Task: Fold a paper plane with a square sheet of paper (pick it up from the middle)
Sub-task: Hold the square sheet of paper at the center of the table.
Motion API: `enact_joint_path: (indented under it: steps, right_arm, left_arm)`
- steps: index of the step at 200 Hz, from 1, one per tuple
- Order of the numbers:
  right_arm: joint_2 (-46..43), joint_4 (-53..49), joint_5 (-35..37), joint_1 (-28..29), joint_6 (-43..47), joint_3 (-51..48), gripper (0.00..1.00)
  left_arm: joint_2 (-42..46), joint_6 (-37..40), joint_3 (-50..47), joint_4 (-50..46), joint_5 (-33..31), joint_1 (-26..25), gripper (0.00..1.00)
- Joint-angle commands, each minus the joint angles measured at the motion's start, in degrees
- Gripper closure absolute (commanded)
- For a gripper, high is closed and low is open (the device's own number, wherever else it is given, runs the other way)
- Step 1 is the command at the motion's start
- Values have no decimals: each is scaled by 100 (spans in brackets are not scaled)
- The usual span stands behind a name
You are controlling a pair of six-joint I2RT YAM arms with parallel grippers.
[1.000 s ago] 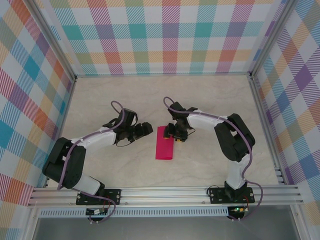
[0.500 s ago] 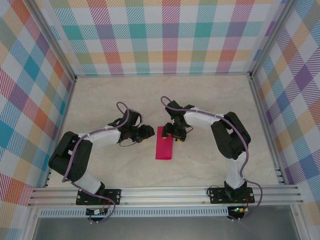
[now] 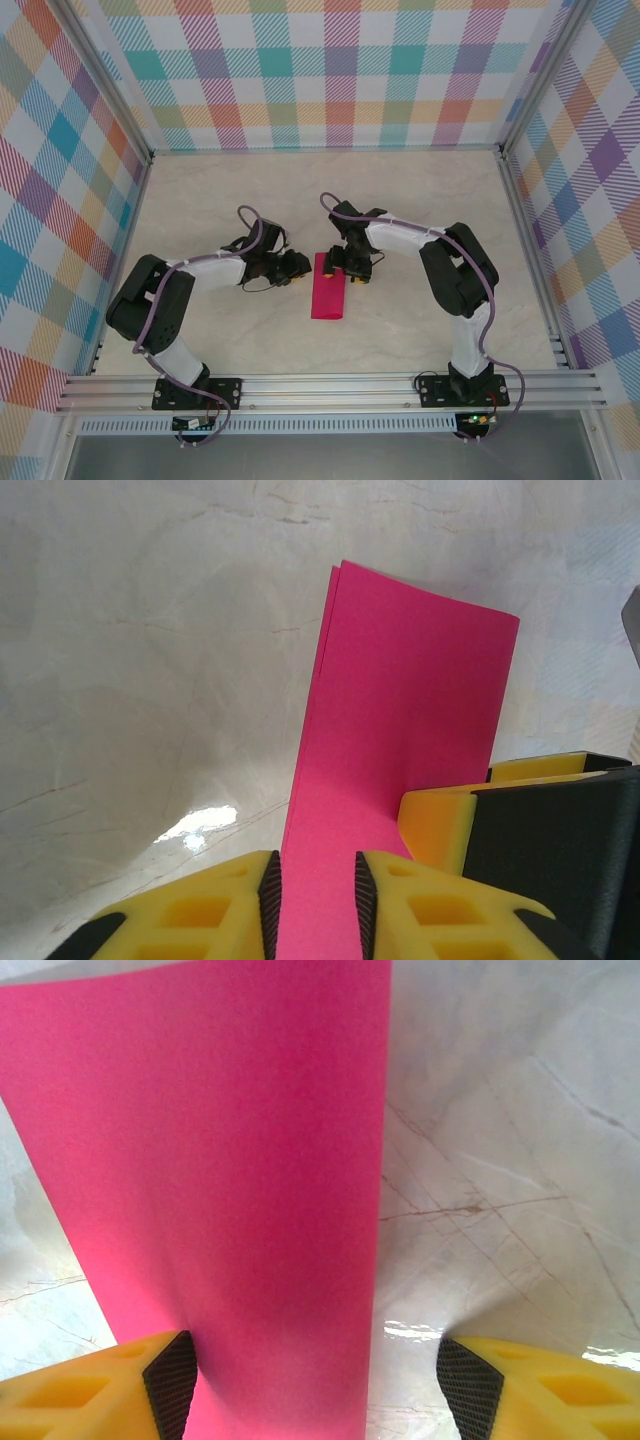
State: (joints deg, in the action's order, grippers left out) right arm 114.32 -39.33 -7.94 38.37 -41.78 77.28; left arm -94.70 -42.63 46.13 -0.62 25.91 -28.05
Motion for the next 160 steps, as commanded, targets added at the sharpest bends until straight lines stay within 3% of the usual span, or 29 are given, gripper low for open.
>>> enact_joint_path:
  steps: [1, 41, 91, 160]
  right_arm:
    - [740, 238, 46, 118, 11, -371, 30]
    - [823, 224, 150, 162, 59, -387, 30]
    - [954, 126, 425, 232, 64, -351, 30]
    - [1106, 126, 516, 294, 40, -363, 30]
  left_arm:
    - [-140, -58, 154, 234, 282, -53, 76]
    - [-276, -45, 203, 320, 433, -69, 82]
    - [-259, -13, 247, 189, 213, -71, 84]
    - [-394, -47, 265, 253, 368, -86, 86]
